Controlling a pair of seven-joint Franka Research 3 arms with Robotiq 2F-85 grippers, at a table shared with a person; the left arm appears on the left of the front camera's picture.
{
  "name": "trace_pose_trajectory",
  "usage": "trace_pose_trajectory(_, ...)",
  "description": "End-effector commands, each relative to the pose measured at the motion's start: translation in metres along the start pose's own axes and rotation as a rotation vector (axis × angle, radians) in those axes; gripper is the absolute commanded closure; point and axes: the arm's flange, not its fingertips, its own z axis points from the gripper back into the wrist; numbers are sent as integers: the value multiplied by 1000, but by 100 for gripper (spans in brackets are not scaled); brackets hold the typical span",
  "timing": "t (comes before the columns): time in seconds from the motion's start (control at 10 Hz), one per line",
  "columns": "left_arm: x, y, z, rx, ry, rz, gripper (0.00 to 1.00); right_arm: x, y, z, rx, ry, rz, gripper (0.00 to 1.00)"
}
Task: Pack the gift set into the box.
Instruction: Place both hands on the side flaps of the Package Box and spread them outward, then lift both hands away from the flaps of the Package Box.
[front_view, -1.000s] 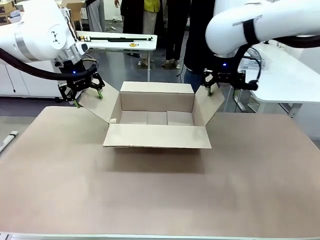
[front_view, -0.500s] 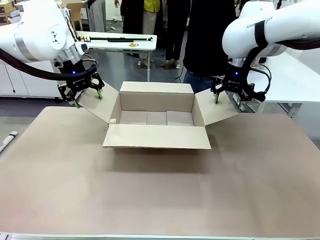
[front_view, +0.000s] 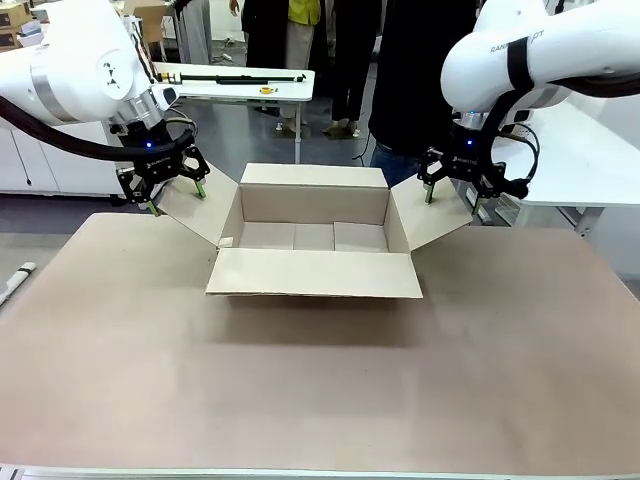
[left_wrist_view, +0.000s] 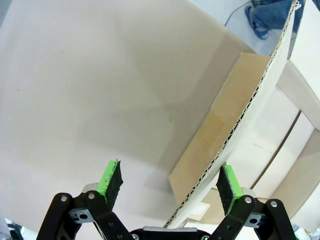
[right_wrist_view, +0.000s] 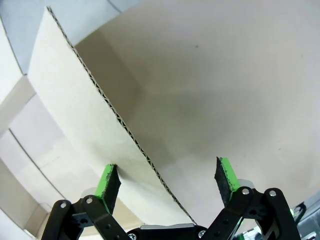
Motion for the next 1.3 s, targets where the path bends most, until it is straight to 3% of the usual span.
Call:
trace_pose_trajectory(0.0, -1, -1, 2, 18, -3, 15, 0, 1, 0, 4, -27, -15, -5, 0)
trace_pose_trajectory(1.2, -1, -1, 2, 18, -3, 15, 0, 1, 0, 4, -27, -15, -5, 0)
